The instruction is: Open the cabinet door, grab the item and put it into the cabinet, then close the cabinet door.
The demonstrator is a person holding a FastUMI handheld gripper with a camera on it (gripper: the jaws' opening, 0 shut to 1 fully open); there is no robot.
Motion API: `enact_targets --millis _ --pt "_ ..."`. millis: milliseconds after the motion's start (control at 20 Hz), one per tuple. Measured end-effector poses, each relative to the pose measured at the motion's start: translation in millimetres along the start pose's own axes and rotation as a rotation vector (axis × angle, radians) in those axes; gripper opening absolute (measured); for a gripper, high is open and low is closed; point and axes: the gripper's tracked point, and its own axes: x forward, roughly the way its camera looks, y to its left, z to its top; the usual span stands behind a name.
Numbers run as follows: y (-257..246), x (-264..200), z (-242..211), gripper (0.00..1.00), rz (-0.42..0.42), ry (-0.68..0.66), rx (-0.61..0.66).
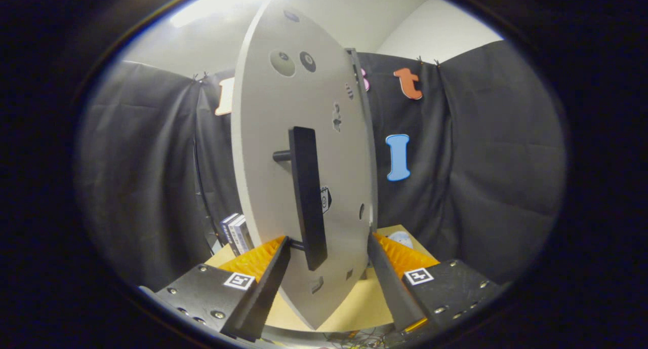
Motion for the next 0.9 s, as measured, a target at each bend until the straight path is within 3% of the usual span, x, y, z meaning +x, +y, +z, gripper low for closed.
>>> enact_targets --millis 300,500,700,900 --pt "56.0 48.2 -1.5 0.93 0.109 0.002 0.007" --pt "78.3 84.0 -2.8 0.99 0.164 0.012 0.008" --pt "99.8 96.8 -2.6 0.99 0.170 0.001 -0.058" --pt "106.0 100.0 -2.8 0.99 0.175 0.013 -0.038"
